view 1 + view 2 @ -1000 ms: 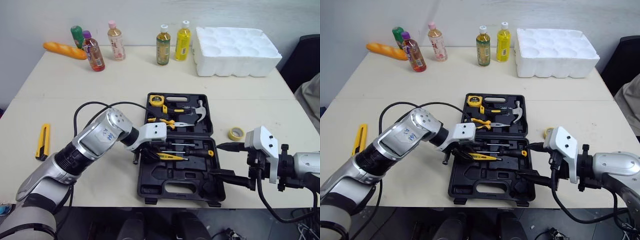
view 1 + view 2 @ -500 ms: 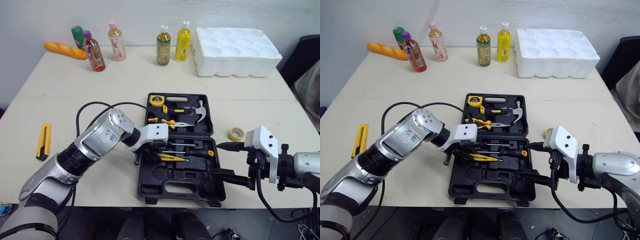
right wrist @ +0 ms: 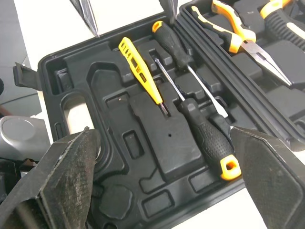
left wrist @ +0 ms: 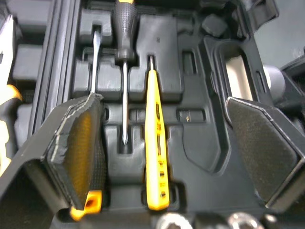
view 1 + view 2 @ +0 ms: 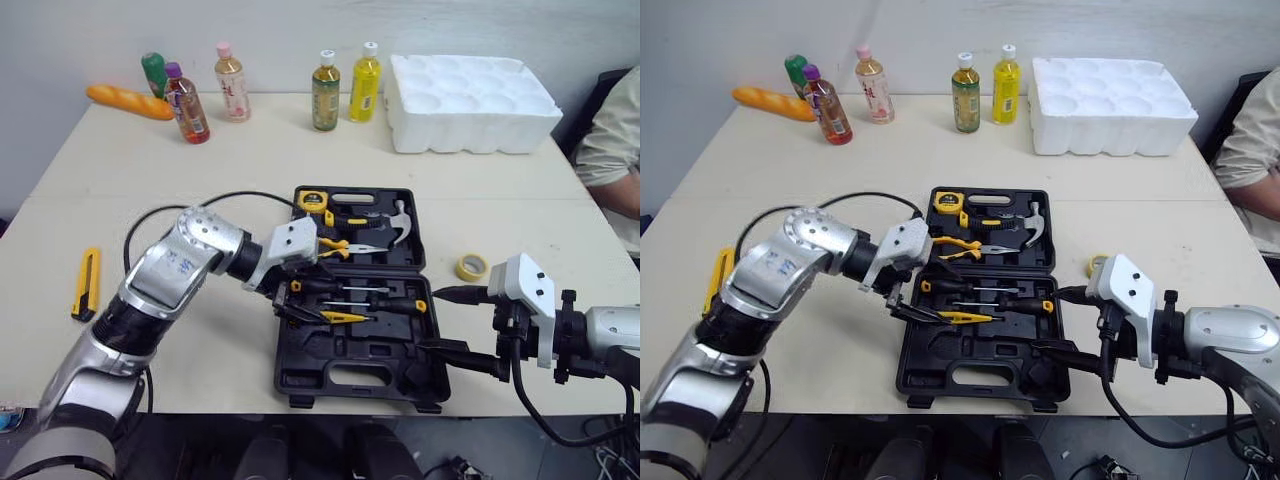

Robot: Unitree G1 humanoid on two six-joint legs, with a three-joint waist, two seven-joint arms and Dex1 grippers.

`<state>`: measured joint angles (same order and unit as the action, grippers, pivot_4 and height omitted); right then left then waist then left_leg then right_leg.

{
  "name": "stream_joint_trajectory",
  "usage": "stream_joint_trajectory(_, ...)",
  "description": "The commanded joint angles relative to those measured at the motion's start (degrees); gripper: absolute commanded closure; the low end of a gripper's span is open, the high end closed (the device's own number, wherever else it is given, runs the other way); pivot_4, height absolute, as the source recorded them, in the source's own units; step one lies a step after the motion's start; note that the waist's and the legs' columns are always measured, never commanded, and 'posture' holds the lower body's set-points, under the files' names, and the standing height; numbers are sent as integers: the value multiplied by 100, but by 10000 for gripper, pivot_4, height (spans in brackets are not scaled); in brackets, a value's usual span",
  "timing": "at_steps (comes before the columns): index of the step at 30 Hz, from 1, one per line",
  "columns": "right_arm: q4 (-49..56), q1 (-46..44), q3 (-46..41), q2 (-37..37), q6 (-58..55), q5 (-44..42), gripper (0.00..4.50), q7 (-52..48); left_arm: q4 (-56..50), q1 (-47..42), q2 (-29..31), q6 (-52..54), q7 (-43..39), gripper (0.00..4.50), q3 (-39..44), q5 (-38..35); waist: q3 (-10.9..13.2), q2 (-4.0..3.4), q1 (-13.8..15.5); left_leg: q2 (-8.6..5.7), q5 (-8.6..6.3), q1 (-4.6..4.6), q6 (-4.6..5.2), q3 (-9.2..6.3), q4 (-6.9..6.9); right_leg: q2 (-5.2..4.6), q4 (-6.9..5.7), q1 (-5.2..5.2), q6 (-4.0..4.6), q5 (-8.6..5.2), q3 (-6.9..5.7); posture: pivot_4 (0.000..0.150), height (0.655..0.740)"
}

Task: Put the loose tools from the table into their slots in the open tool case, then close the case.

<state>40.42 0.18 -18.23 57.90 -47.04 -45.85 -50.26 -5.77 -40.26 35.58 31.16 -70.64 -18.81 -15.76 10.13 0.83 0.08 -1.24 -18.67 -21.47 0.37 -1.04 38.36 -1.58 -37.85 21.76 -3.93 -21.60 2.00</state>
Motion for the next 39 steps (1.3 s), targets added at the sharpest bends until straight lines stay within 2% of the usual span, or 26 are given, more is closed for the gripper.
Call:
stream_joint_trajectory(1,141,-146,61,-33,127,-86,0,-9,457,434,-244,-1491,-83,13081,312,-8,0,0,-2,0,0,-1,0,0,2,0,0,0,0,0,-1,1500,7400)
stream_joint_trajectory(4,84,-219,150,-4,166,-35,0,-62,861,630,-610,-1838,194,26100,371,29,0,0,6,0,0,-1,0,0,2,0,0,0,0,0,-1,1500,7400)
stream_joint_trajectory(8,21,-357,215,38,163,-36,0,-85,1084,745,-814,-2379,281,44206,283,259,0,0,16,0,-3,-2,4,0,8,0,-1,-2,0,0,-1,1500,7400)
stream_joint_trajectory(25,-108,-501,330,156,150,32,0,-333,1683,829,-843,-3052,261,44814,-80,1036,-1,0,-3,0,-2,3,4,1,9,1,-5,-4,-1,1,-1,1500,7400)
stream_joint_trajectory(33,-102,-506,301,160,137,16,0,-329,2091,763,-802,-3794,408,44814,-258,1511,-5,-3,-13,0,-3,23,4,1,7,0,-4,-21,-1,1,0,1500,7400)
stream_joint_trajectory(39,-76,-473,274,133,125,2,0,-273,2290,621,-758,-3524,479,44814,-389,1658,-9,-8,-28,2,-4,32,10,1,3,3,-14,-24,-1,1,1,1500,7400)
